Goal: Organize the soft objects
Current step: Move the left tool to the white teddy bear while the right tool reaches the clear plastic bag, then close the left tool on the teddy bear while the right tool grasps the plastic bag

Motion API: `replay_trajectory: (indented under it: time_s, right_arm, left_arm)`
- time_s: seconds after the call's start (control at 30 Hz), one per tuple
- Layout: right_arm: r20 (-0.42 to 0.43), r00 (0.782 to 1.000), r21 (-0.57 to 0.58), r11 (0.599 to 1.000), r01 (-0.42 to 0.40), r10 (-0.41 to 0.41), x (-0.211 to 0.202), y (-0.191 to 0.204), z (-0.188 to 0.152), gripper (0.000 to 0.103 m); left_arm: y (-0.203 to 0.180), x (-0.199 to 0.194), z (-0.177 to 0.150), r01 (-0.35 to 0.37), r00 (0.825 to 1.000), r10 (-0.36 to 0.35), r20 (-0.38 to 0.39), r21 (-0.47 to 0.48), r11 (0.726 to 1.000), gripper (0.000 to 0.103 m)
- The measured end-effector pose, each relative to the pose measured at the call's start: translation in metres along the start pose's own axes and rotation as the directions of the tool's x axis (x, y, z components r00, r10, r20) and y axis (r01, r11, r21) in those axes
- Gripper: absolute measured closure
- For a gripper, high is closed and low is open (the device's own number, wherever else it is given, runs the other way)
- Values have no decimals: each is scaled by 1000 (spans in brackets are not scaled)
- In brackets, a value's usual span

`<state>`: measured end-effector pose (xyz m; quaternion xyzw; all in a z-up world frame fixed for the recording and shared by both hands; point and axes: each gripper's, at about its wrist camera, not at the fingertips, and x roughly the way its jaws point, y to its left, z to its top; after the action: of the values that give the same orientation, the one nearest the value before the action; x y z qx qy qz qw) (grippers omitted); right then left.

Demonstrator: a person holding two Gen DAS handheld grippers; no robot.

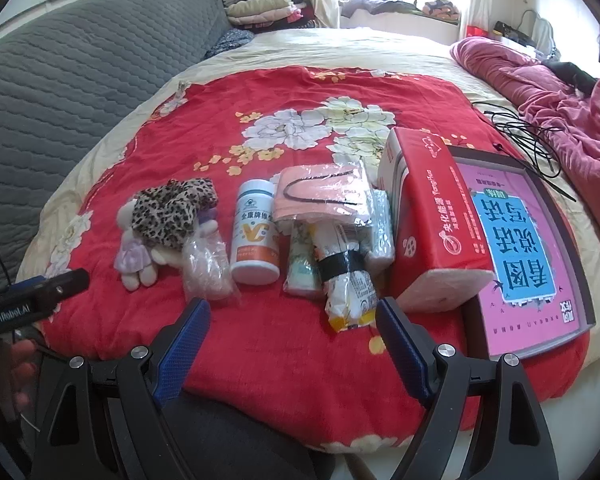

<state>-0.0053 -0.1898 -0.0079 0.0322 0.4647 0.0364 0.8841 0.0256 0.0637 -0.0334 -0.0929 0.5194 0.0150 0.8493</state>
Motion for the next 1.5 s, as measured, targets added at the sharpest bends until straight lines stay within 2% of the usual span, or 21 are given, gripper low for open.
replay_trajectory:
  time_s: [0.17,0.37,0.53,0.67,0.83,0.9,1.0,1.03,1.07,1.17,1.23,1.33,1.5]
  right_arm:
    - [-12,999,-4,999,-37,37,14,6,5,17]
    - [-56,994,-33,995,-96,94,42,37,11,17]
    - [-90,992,-48,995,-88,83,66,55,13,18]
    - [-109,992,-37,997,-73,69,79,58,11,18]
    - [-113,989,-29,995,-96,92,85,64,8,19]
    - [-114,990,-35,995,-89,85,88,67,7,24]
    - [-116,989,-41,995,-92,87,94,71,7,41]
    - [-128,987,-37,994,-100,95,97,72,8,50]
    - [-138,986,-35,994,-104,99,101,73,8,53]
    - [-126,988,-52,994,-100,92,103,76,6,54]
    - [-124,986,-37,992,-118,113,102,72,6,54]
    - [-126,980,-7,988,-155,153,96,64,7,55]
    - [-125,976,9,984,-179,178,89,58,7,55]
  left_arm:
    - [16,16,14,11,1000,-11,-3,-21,1000,2]
    - [6,40,24,36,999,-36,-32,15,999,3]
    - [-7,59,32,51,997,-48,-57,48,998,6]
    - [-6,70,36,80,994,-78,-72,27,996,11]
    - [-2,82,37,100,991,-100,-94,-2,995,18]
    - [-2,85,39,99,990,-99,-96,-7,995,19]
    - [-4,88,41,103,990,-103,-101,-4,995,27]
    - [-6,90,41,103,989,-102,-105,0,995,29]
    - [-8,91,41,100,989,-99,-112,4,995,30]
    - [-11,96,42,112,985,-110,-132,6,994,38]
    - [-10,98,41,133,981,-132,-143,-2,991,49]
    - [-9,100,41,164,975,-164,-151,-16,986,55]
    - [0,93,39,208,968,-213,-134,-51,977,59]
